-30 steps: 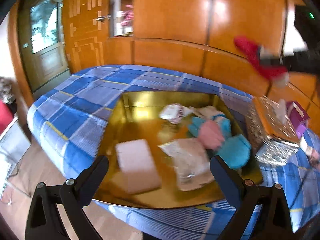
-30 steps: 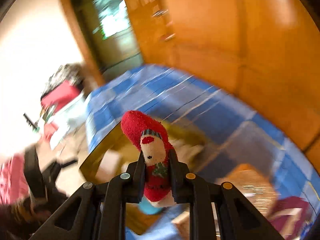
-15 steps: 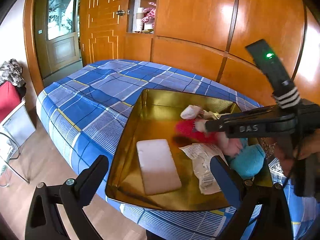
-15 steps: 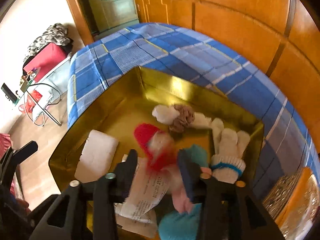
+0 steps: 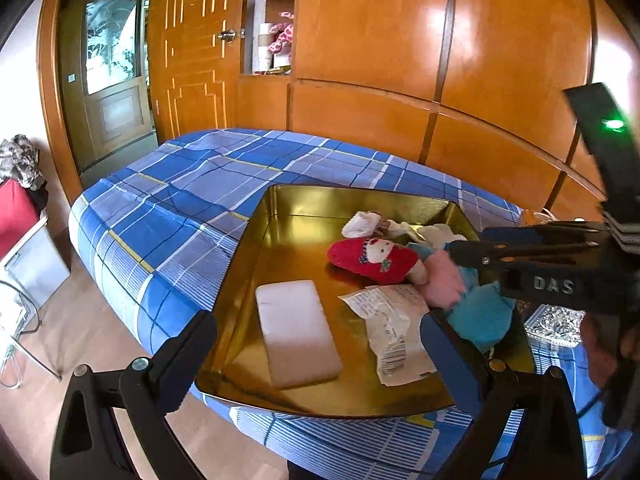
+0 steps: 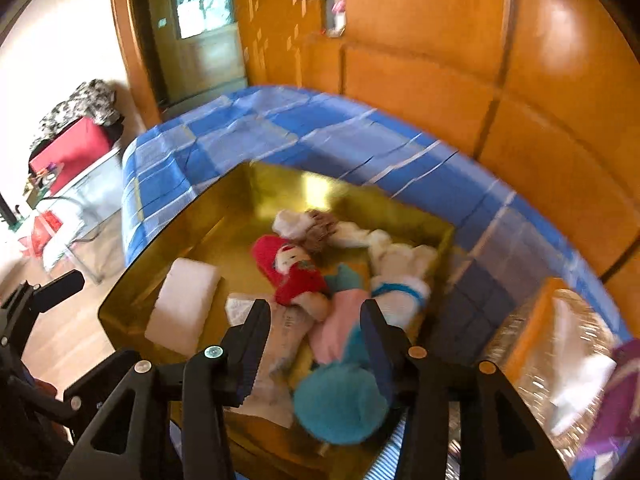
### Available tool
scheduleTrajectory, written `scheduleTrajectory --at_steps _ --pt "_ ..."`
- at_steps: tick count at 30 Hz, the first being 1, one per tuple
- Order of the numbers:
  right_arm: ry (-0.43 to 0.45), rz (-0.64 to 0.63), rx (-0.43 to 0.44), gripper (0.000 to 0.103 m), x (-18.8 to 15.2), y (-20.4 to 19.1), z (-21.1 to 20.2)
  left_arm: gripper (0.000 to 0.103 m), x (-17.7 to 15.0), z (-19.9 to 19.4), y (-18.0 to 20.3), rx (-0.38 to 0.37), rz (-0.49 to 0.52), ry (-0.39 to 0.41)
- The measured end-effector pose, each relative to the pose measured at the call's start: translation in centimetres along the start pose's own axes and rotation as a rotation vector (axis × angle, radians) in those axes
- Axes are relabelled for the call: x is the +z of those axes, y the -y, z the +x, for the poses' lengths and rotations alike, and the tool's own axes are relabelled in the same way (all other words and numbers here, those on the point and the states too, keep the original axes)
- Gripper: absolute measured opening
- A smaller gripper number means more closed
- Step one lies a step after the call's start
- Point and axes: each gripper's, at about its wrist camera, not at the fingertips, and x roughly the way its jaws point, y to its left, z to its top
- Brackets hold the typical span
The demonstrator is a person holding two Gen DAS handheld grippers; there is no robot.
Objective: Organize soft objects
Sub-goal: 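Move the right tool back over the bed toward the pink towel roll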
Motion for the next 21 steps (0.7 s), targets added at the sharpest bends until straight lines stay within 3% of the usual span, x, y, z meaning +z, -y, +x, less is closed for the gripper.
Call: scheduleTrajectory --at_steps 4,21 --pt "0.093 -0.009 -0.049 0.047 -1.2 0.1 -2.9 0.102 0.0 -0.4 0.7 -0.009 0.019 0.012" --pt "0.251 0.183 -0.206 0.047 -5.4 7.6 -11.3 0.102 -1.3 -1.2 4.8 -0.087 0.125 0.003"
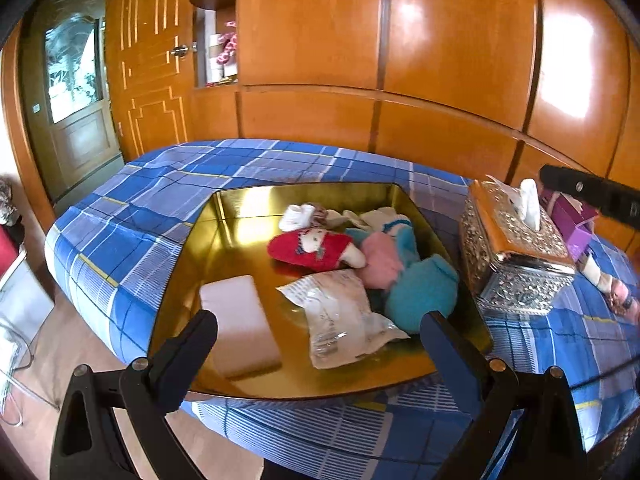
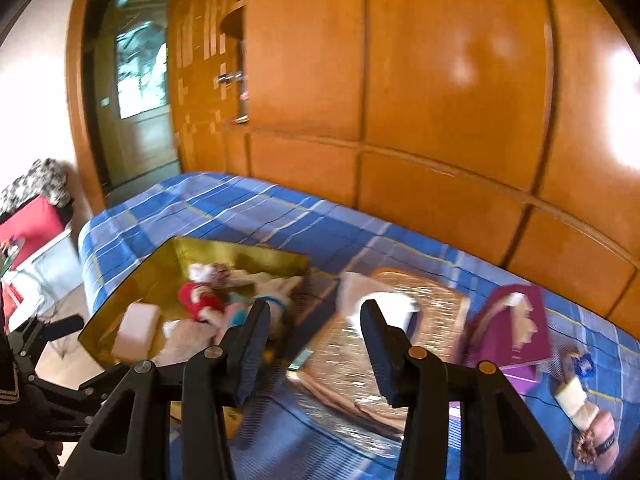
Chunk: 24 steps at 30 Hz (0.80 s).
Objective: Organize soft objects
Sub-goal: 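Move the right tool back over the bed toward the pink towel roll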
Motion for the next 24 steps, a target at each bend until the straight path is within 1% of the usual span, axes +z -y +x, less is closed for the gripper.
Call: scheduleTrajectory --at_steps 7,10,16,24 --pt "0.029 0.107 -0.129 0.047 -0.9 6.6 -2.4 0.102 -0.3 -0.3 1.6 -0.029 0.045 0.002" --pt "0.016 0.172 -0.199 0.047 -1.7 10.4 -3.2 0.102 -0.4 -0.5 2.4 -0.046 0.071 0.005" --pt "-0.031 0.328 -0.301 0.047 -3.9 17.5 -3.9 0.102 -0.8 -0.8 4.8 -0.086 0.147 0.005" --pt "-0.082 0.504 -0.428 0.047 -7.4 25.2 -4.7 0.102 -1.0 -1.0 8.3 -0.129 0.242 -0.007"
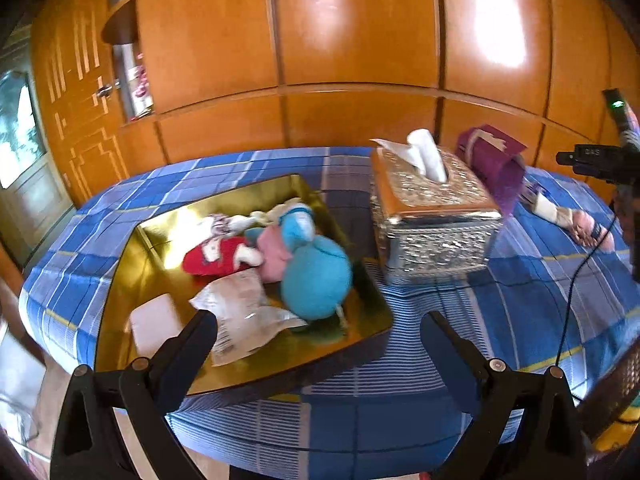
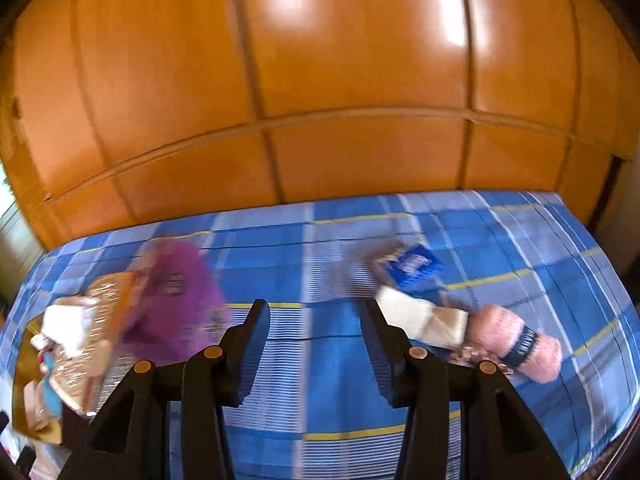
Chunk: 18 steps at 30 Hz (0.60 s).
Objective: Organize soft objects
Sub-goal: 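Move the right tool back over the bed toward the pink towel roll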
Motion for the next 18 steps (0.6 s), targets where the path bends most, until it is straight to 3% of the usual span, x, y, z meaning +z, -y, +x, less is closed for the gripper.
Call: scheduleTrajectory --at_steps 10,14,18 --pt "0.013 0.127 -0.167 0.047 1.3 8.4 1.9 0.102 0.9 0.0 3.9 -0.051 0.117 -0.004" --pt "0.007 0.257 -0.24 0.047 0.5 12.3 2.9 0.102 1.6 -0.2 5.9 -0.082 0.169 0.0" --pt "-0.035 0.404 -0.204 0.047 -0.2 15.0 3.2 0.102 2.4 -0.4 8.3 -0.123 0.232 0.011"
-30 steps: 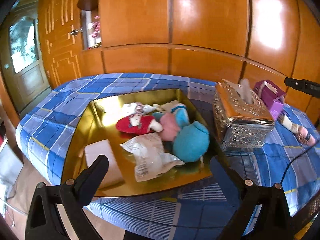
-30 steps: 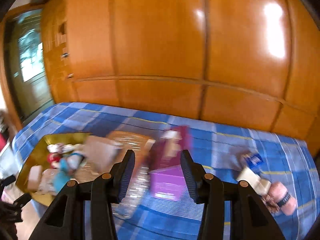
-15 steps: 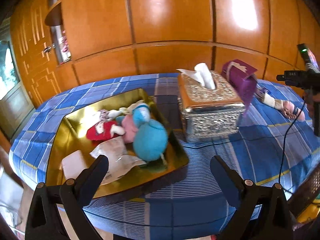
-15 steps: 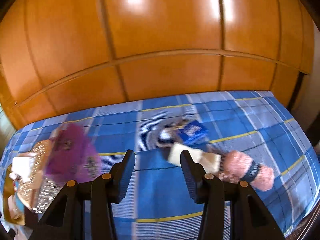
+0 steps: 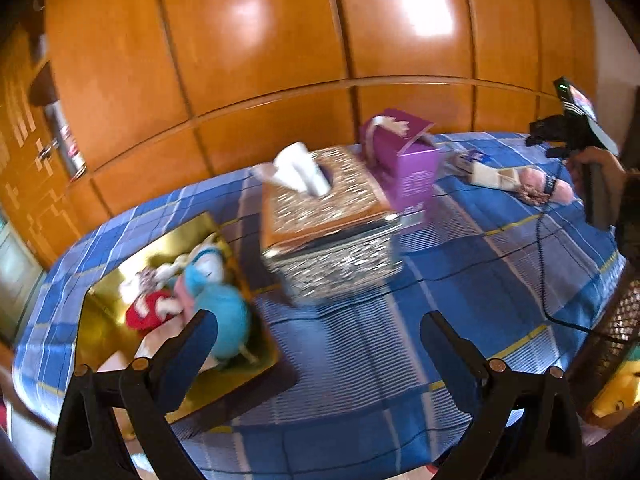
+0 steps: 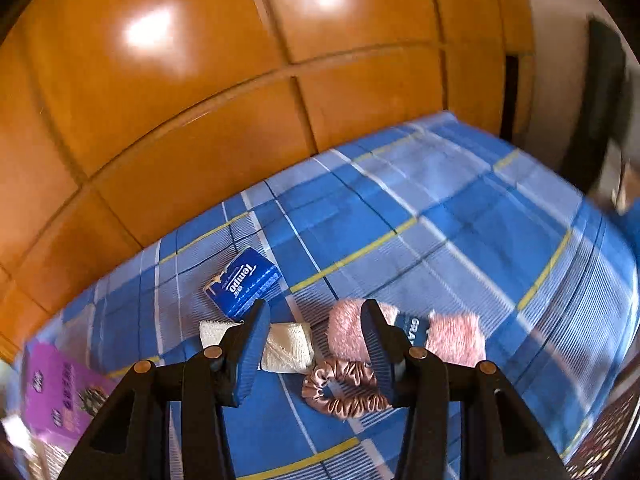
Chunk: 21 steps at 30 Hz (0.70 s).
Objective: Organize soft objects
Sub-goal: 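Move the right tool back over the bed toward the pink towel roll, then grasp the blue Tempo tissue pack with the left tool while the right tool hovers nearby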
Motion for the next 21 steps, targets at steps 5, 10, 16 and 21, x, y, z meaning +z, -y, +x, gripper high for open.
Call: scheduleTrajectory --at_steps 5,10,16,21 --pt "-0.007 0.049 0.035 0.047 -0.1 1.1 -0.3 0.102 1.5 0.5 2.5 -0.045 0.066 0.007" --pt "-0.022 0.076 0.061 0.047 -0.1 1.4 -0.2 0.102 2.8 1.1 5.1 -0.087 0.148 0.008" --pt "-0.054 0.143 0.091 0.047 0.0 2.5 0.3 0.102 4.1 2.2 7.3 -0.128 0.192 0.004" --pt "-0.069 0.192 0.106 0.048 0.0 3.4 0.5 0.102 5.3 2.9 9.4 -0.164 0.241 0.007"
